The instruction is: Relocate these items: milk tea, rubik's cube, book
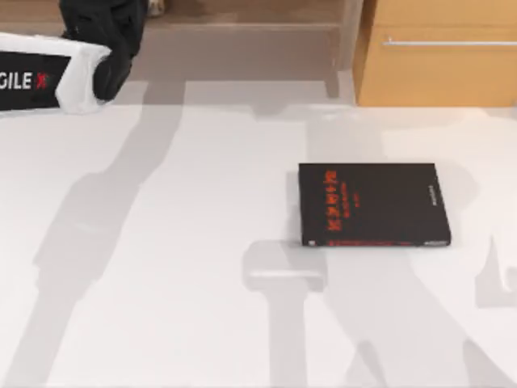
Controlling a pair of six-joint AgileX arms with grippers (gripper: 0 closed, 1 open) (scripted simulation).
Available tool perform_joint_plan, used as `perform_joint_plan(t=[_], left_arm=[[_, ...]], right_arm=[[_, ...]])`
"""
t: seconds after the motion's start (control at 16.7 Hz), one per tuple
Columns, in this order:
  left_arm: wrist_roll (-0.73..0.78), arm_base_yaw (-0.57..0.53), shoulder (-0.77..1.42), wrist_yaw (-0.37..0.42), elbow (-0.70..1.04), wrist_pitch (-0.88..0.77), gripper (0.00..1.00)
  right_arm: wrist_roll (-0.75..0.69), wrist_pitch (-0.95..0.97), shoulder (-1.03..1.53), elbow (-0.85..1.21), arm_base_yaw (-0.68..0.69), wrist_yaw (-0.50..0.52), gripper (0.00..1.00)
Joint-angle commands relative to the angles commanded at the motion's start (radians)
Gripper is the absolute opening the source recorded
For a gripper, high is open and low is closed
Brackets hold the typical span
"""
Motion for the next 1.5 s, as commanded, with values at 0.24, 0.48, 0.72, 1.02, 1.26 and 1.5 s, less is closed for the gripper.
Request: perform_joint_plan(t=[0.24, 0.48, 0.72, 1.02, 1.26, 1.5], left_arm=[[0.0, -0.013, -0.073, -0.015, -0.093, 0.021, 0.0], [0.001, -0.026, -0.137, -0.028, -0.177, 0.041, 0.0], [0.002, -0.039, -0.202, -0.042, -0.264, 0.061, 0.0], [0.002, -0.053, -0.262, -0.057, -0.344, 0.083, 0.0], [0.004, -0.046, -0.257, -0.055, -0.341, 0.083, 0.0], [0.0, 0.063, -0.264, 0.052, -0.358, 0.175, 0.0]], right_arm=[[0.0, 0.0, 0.0, 0.0, 0.0, 0.0, 1.0], [0.0, 0.0, 0.0, 0.0, 0.0, 0.0, 1.0], [0.0, 0.0, 0.0, 0.0, 0.0, 0.0, 1.0], [0.0, 0.0, 0.0, 0.0, 0.0, 0.0, 1.0], [0.0, 0.0, 0.0, 0.0, 0.0, 0.0, 1.0], [0.0, 0.0, 0.0, 0.0, 0.0, 0.0, 1.0]])
